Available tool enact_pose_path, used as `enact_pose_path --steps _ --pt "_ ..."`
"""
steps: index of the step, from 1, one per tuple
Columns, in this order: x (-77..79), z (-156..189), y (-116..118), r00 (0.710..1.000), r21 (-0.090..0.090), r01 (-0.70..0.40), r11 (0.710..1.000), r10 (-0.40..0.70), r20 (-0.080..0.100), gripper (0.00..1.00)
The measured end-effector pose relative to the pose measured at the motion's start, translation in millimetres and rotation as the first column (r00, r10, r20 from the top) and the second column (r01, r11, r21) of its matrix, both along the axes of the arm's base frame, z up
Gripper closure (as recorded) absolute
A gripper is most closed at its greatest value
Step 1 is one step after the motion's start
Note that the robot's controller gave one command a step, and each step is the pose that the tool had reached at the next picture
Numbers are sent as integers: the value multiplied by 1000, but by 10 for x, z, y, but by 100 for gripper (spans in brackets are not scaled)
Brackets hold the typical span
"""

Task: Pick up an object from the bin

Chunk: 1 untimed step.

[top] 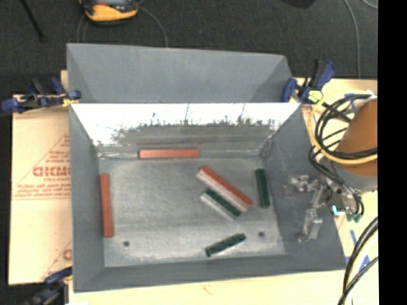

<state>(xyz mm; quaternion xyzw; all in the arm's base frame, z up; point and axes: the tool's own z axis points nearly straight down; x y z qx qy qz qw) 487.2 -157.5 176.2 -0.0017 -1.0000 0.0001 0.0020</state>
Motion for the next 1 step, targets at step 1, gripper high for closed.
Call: enact_pose_path --steps 1 --pt "20 36 5 1000 -2 -3 1000 3 7 0"
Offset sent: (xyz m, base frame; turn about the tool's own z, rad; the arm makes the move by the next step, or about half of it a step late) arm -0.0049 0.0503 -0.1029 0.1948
